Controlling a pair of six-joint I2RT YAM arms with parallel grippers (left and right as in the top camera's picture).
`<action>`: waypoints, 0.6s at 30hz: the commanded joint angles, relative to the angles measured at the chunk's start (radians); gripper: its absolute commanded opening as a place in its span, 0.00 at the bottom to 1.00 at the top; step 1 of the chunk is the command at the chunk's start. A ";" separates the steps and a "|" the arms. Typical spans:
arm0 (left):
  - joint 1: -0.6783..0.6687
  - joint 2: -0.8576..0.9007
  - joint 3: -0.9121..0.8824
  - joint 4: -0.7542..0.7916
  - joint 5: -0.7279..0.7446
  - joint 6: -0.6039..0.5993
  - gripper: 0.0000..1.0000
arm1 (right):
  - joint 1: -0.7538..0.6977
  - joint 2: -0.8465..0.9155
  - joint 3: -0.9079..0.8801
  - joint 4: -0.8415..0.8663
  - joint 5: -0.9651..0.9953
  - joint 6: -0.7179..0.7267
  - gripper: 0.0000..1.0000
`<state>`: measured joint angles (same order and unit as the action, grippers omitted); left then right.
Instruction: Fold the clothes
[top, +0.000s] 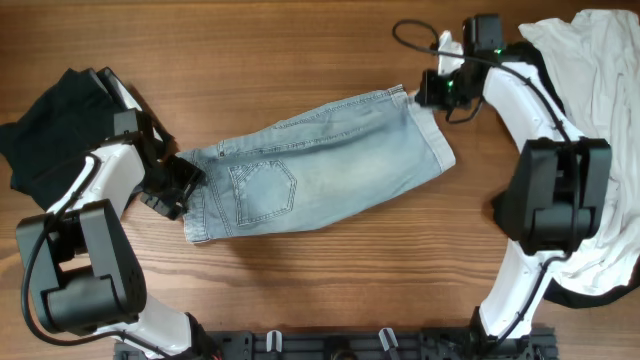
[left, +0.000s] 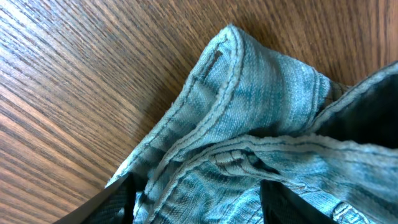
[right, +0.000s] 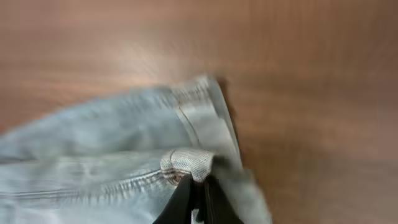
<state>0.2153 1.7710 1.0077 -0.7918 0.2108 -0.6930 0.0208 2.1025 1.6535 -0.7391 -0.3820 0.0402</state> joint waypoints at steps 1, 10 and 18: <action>-0.002 0.015 0.016 -0.001 0.009 0.009 0.64 | 0.002 -0.091 0.070 0.034 -0.038 0.015 0.04; -0.001 0.015 0.016 -0.012 0.009 -0.003 0.68 | 0.024 -0.003 0.055 0.120 0.103 0.172 0.53; -0.001 -0.183 0.016 -0.009 -0.004 -0.002 0.70 | 0.023 -0.024 0.020 -0.024 0.049 0.062 0.33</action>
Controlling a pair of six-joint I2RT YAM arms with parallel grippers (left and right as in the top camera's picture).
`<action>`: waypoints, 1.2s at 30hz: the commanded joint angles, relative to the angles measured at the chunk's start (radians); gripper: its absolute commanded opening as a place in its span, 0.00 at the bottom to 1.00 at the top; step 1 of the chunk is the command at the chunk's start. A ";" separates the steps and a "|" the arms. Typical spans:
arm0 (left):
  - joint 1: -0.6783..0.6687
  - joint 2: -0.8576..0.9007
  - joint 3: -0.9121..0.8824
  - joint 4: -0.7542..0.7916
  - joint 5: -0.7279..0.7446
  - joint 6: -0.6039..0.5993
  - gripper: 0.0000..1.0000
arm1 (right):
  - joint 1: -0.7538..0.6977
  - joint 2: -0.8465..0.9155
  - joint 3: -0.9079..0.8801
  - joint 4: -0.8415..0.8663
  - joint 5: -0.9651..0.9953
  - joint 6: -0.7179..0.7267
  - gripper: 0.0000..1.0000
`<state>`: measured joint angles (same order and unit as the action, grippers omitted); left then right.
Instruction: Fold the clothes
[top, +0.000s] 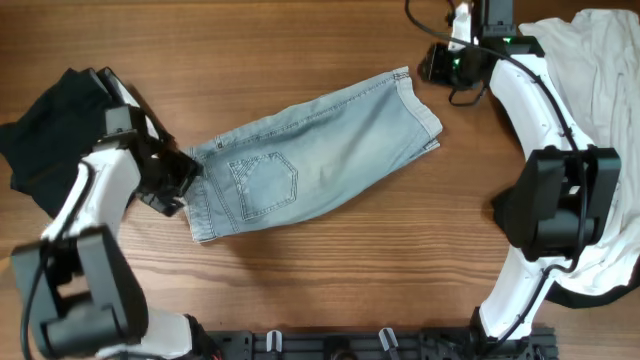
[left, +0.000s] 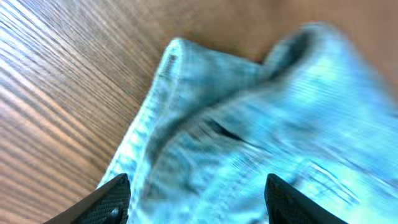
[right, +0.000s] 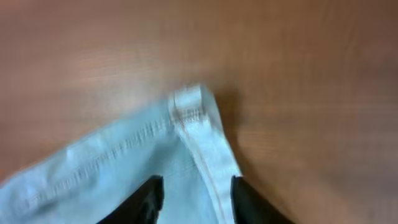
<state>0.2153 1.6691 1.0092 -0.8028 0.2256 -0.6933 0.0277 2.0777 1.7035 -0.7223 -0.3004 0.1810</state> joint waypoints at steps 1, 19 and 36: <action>-0.001 -0.100 0.014 0.002 -0.035 -0.002 0.76 | 0.022 0.008 -0.068 -0.051 -0.009 -0.084 0.30; -0.078 -0.029 -0.253 0.266 0.036 0.246 0.57 | 0.008 -0.174 -0.134 -0.214 0.101 -0.018 0.47; -0.096 -0.061 0.568 -0.475 -0.005 0.298 0.04 | 0.488 -0.036 -0.223 -0.096 -0.152 -0.021 0.06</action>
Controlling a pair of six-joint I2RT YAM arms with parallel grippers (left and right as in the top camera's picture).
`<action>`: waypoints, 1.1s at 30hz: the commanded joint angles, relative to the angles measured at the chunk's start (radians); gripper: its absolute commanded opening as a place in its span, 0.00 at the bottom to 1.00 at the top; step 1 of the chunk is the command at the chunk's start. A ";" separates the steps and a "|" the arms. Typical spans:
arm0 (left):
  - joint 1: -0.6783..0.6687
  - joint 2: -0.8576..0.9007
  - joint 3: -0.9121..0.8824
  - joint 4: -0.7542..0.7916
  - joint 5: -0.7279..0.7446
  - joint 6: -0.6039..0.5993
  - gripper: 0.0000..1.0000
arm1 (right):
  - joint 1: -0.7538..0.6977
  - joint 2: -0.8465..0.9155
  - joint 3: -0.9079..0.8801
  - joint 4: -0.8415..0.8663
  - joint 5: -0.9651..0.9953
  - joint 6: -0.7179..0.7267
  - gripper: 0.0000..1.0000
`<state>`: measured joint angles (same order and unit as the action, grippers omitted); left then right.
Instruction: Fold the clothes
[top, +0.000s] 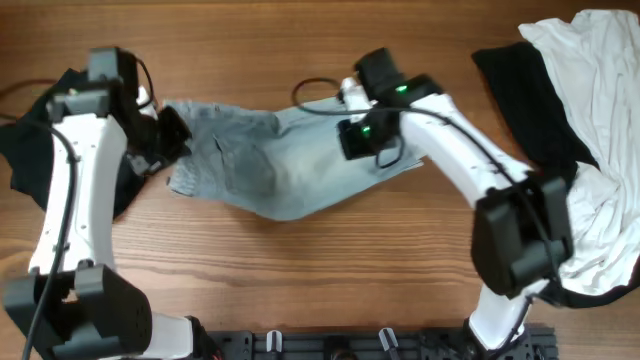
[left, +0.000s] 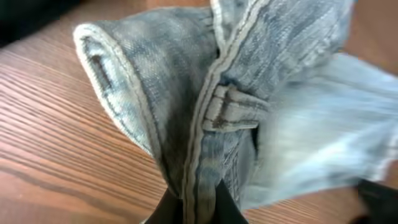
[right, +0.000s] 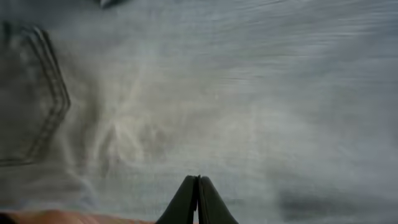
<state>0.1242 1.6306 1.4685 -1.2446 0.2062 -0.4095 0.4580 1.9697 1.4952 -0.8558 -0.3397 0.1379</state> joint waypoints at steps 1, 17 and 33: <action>-0.005 -0.026 0.120 -0.036 0.043 0.014 0.04 | 0.105 0.109 -0.015 0.087 -0.148 0.037 0.06; -0.005 -0.080 0.123 -0.005 0.134 0.014 0.05 | -0.035 0.029 0.051 0.051 -0.007 0.154 0.20; -0.568 0.072 0.120 0.275 0.134 -0.177 0.08 | -0.183 0.035 -0.226 0.026 0.103 0.075 0.18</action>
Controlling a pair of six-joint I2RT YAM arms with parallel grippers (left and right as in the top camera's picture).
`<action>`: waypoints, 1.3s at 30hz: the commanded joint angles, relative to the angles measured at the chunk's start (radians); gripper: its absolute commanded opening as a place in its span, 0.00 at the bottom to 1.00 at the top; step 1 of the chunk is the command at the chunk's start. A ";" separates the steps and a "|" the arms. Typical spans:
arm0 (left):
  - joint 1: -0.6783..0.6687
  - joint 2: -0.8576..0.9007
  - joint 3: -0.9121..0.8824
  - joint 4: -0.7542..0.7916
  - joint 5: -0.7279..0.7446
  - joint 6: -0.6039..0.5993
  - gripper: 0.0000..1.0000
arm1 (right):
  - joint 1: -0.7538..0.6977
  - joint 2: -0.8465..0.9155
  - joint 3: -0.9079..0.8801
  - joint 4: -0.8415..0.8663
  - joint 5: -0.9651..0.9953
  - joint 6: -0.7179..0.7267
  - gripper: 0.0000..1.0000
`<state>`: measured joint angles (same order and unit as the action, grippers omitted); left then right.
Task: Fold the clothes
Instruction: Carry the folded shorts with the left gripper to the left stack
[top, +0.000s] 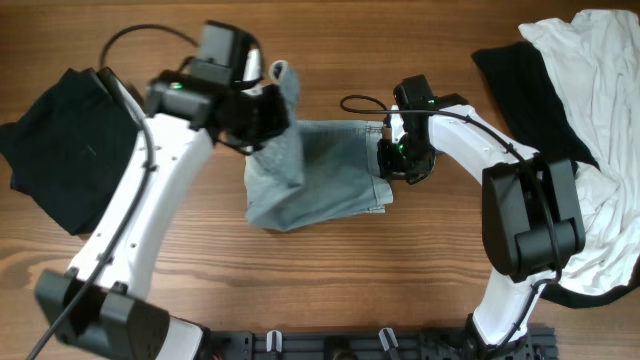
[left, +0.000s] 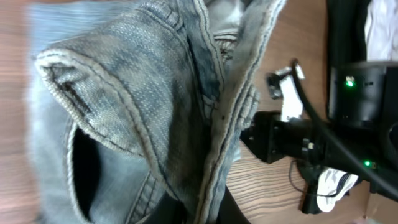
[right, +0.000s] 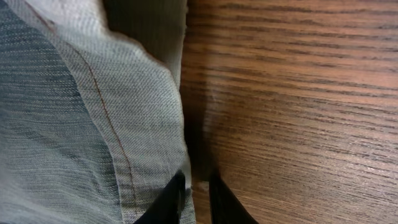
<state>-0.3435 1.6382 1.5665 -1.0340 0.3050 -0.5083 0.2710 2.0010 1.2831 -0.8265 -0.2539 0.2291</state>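
Observation:
Light blue denim shorts (top: 320, 175) lie bunched and doubled over in the middle of the wooden table (top: 300, 290). My left gripper (top: 272, 105) is shut on their waistband and holds it lifted above the left part of the heap. In the left wrist view, the waistband (left: 124, 93) hangs folded from the left gripper (left: 200, 208). My right gripper (top: 392, 160) is low at the heap's right edge. In the right wrist view, the right gripper (right: 196, 193) has its fingers a little apart beside the hem (right: 112, 137), with bare wood between them.
A black garment (top: 60, 150) lies at the left edge. A white garment (top: 590, 120) over a black one (top: 510, 80) fills the right side. A black cable (top: 355, 100) loops behind the right gripper.
My left gripper has gone from the far left to the middle, taking the waistband over the legs. My right gripper has moved to the heap's right edge, and its fingers have parted.
The shorts lay flat across the table, with my left gripper open at the waist and my right shut on the leg hem. Then both were open. Later the left held the waistband up and the right was shut mid-cloth. Now the shorts are doubled over.

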 joint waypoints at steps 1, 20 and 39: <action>-0.126 0.081 0.022 0.093 0.035 -0.084 0.09 | 0.004 0.004 -0.014 -0.005 0.017 -0.016 0.18; 0.238 0.427 0.023 0.174 0.047 0.308 1.00 | -0.023 -0.161 0.211 -0.250 -0.145 -0.165 0.26; 0.490 0.331 0.251 0.158 0.077 0.370 0.04 | -0.009 -0.222 0.193 -0.099 -0.031 -0.009 0.28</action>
<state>-0.0135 2.1502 1.6657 -0.8600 0.4934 -0.1364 0.2855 1.8412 1.3800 -0.9016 -0.3012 0.2081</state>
